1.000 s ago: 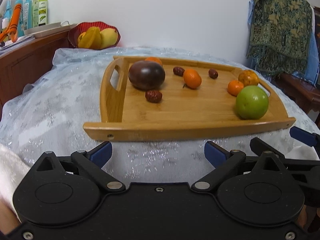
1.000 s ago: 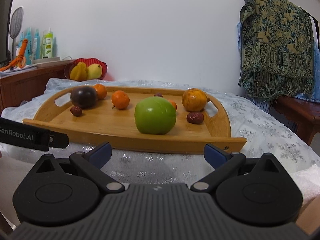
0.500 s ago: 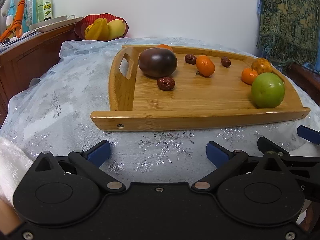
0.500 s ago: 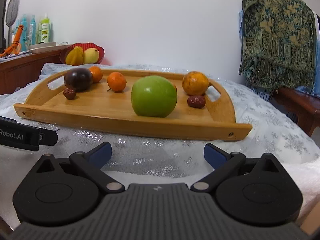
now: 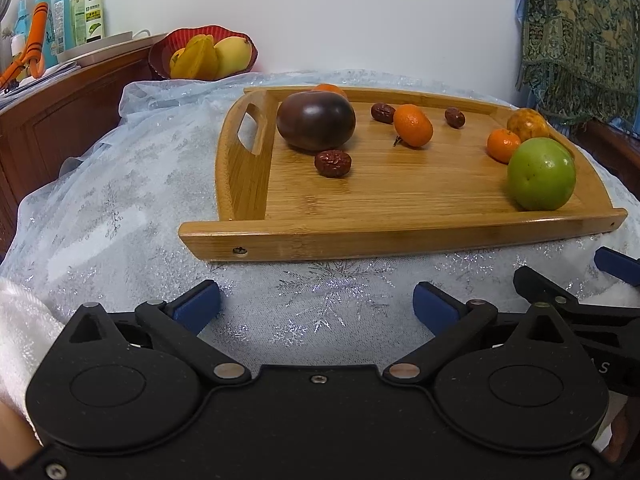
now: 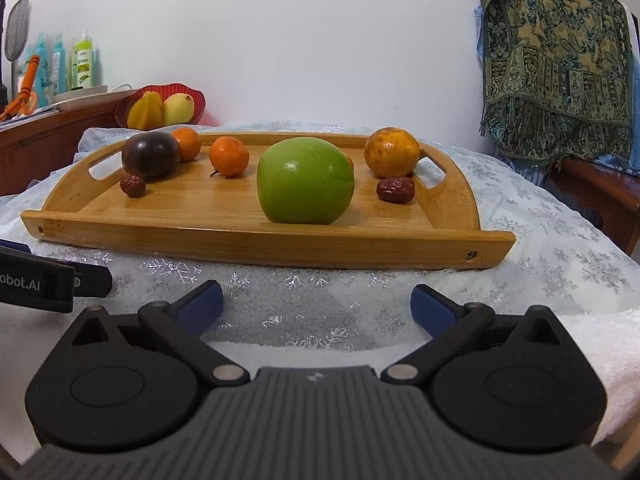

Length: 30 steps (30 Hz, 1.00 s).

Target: Organize fruits

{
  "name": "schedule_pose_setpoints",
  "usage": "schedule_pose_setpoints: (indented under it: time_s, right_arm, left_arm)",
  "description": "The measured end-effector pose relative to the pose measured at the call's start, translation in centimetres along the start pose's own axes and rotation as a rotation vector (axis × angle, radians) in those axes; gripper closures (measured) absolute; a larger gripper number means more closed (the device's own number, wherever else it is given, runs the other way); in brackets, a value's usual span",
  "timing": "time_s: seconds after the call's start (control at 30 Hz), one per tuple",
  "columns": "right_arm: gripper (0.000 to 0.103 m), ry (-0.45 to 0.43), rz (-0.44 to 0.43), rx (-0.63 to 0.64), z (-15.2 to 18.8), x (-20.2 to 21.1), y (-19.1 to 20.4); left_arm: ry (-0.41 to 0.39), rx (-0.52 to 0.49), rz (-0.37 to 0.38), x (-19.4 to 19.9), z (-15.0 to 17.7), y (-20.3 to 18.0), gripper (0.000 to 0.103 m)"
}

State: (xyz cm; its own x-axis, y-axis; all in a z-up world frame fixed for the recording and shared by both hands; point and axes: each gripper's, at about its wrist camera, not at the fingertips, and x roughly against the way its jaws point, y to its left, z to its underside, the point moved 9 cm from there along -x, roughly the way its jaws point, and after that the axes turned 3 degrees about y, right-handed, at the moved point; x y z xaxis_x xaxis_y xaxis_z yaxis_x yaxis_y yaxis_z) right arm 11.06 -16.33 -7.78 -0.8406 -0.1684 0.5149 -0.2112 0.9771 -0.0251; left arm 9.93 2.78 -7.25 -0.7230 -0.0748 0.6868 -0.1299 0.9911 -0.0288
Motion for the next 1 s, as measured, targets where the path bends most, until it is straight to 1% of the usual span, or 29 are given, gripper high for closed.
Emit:
schedule_pose_setpoints:
  time_s: [1.0]
  right_arm:
    - [0.0, 0.0, 0.0, 0.0, 0.01, 0.01, 0.01]
  left_arm:
    - [0.003, -0.001, -0.012, -0.17, 0.01, -0.01, 0.0]
